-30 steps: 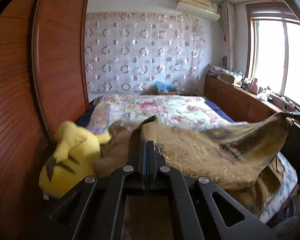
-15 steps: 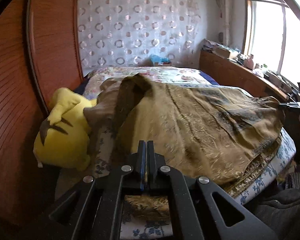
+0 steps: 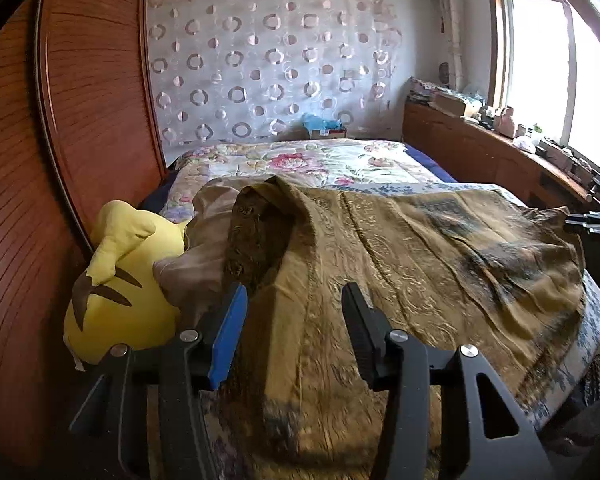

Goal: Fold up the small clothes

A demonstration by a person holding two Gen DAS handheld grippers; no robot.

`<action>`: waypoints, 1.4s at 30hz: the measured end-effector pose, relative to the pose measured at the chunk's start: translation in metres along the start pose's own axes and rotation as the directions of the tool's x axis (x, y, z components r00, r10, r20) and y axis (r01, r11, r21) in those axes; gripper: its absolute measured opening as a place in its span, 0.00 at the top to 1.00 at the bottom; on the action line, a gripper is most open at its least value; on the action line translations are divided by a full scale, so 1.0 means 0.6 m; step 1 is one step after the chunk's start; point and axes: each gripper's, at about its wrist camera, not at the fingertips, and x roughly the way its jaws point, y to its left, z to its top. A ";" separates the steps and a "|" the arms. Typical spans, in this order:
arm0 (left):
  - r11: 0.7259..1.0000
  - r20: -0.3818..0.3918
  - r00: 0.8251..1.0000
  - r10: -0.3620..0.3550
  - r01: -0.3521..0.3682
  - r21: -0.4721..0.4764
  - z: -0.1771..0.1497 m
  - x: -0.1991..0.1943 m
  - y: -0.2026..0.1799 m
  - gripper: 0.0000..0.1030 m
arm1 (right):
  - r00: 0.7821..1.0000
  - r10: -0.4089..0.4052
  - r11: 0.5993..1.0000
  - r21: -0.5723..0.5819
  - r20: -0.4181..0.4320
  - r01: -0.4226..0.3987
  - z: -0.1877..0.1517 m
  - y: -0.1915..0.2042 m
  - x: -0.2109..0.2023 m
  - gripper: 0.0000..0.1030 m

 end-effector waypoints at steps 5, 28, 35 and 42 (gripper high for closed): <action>1.000 -0.008 1.000 0.011 -0.011 -0.007 0.018 0.031 0.006 0.51 | 0.999 0.026 1.000 0.004 -0.032 -0.025 -0.020 -0.015 0.027 0.58; 0.998 -0.094 0.995 0.039 -0.043 -0.042 0.031 0.105 0.027 0.51 | 0.993 0.059 0.998 0.008 -0.099 -0.058 -0.063 0.000 0.101 0.57; 0.999 -0.101 0.994 0.036 -0.040 -0.037 0.003 0.076 0.034 0.35 | 0.993 0.062 0.998 0.009 -0.100 -0.061 -0.062 0.001 0.098 0.55; 0.996 -0.109 0.994 0.016 -0.025 -0.084 -0.037 0.053 0.048 0.30 | 0.993 0.061 0.998 0.007 -0.102 -0.061 -0.060 0.004 0.100 0.55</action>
